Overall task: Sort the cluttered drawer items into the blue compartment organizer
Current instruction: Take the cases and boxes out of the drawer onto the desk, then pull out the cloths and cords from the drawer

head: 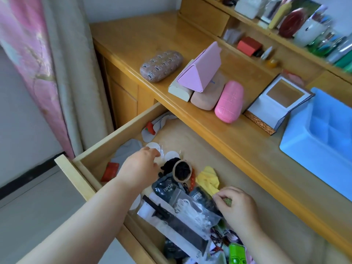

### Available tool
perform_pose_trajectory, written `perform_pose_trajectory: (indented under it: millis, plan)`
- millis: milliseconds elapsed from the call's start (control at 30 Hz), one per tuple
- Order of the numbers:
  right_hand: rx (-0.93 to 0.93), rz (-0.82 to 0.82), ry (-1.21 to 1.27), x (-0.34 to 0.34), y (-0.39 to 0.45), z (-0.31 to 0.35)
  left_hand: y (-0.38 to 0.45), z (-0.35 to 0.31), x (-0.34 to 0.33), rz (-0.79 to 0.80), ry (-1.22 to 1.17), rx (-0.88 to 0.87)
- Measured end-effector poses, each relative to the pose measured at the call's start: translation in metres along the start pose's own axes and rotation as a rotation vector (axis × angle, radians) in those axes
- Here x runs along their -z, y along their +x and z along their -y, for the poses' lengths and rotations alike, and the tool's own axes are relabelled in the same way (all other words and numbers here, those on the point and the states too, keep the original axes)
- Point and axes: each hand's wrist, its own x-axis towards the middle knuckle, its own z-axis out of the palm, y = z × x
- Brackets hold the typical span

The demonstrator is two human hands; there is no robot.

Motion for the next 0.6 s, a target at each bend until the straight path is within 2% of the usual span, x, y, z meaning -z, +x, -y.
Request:
perform_pose_trajectory:
  millis: [133,200,267,400,500,600]
  plan:
    - [0.092,-0.125,0.044,0.018,-0.018,0.014,0.035,-0.009,0.011,0.026,0.095,-0.070]
    - [0.090,-0.145,0.113,0.021,-0.021,0.020,0.062,-0.015,0.015,0.052,0.175,-0.032]
    - [0.022,-0.101,0.195,0.025,-0.022,0.024,0.084,-0.019,0.014,0.109,0.222,0.027]
    - [-0.136,0.123,0.271,0.030,-0.024,0.020,0.089,-0.030,0.006,0.210,0.249,0.004]
    - [-0.301,0.270,0.360,0.032,-0.028,0.020,0.045,-0.049,0.009,0.192,0.135,-0.128]
    - [-0.522,0.216,0.636,0.031,-0.028,0.022,-0.013,-0.073,0.012,0.206,-0.083,-0.313]
